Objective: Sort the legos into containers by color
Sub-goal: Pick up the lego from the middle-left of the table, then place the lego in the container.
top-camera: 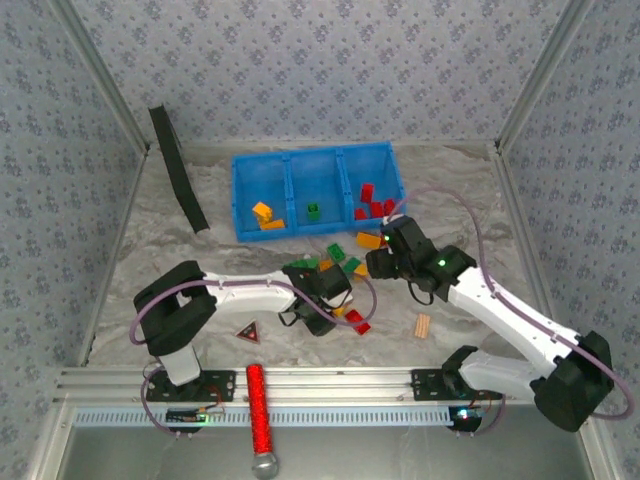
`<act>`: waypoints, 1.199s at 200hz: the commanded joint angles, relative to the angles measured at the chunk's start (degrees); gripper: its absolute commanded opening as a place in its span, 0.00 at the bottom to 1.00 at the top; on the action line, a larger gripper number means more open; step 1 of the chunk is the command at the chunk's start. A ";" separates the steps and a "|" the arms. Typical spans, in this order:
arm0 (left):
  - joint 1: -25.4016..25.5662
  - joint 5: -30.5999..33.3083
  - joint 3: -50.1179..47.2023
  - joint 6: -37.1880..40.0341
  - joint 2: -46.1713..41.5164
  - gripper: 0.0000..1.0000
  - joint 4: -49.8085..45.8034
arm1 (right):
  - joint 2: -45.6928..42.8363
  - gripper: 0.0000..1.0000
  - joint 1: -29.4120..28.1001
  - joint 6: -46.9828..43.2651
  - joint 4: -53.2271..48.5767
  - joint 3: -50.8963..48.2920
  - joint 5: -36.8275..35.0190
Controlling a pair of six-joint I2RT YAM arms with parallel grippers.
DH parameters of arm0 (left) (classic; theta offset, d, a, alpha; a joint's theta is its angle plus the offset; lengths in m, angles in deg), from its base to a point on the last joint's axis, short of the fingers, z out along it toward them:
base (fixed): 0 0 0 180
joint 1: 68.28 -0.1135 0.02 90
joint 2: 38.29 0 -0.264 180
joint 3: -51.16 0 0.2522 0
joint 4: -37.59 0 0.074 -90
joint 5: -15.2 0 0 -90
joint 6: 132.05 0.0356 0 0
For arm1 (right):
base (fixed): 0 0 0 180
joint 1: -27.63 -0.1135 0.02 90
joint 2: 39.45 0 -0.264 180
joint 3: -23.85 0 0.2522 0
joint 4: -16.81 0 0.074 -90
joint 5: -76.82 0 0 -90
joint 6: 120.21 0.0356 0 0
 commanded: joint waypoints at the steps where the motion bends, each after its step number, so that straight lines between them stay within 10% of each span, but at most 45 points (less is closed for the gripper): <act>1: 0.66 -3.87 -0.61 -1.92 2.94 0.36 -0.90 | -3.50 0.70 2.57 4.56 -3.23 -2.85 1.89; 99: -7.42 -2.23 28.83 0.76 1.67 0.29 -9.33 | -15.60 0.70 1.84 12.97 3.14 -19.26 12.06; 205: -16.02 1.49 98.04 4.70 47.24 0.30 -24.06 | -13.69 0.71 -7.53 17.15 10.35 -24.31 7.91; 240: -17.82 0.44 100.00 2.62 51.62 0.30 -20.93 | -11.33 0.72 -7.87 17.76 12.91 -25.37 8.30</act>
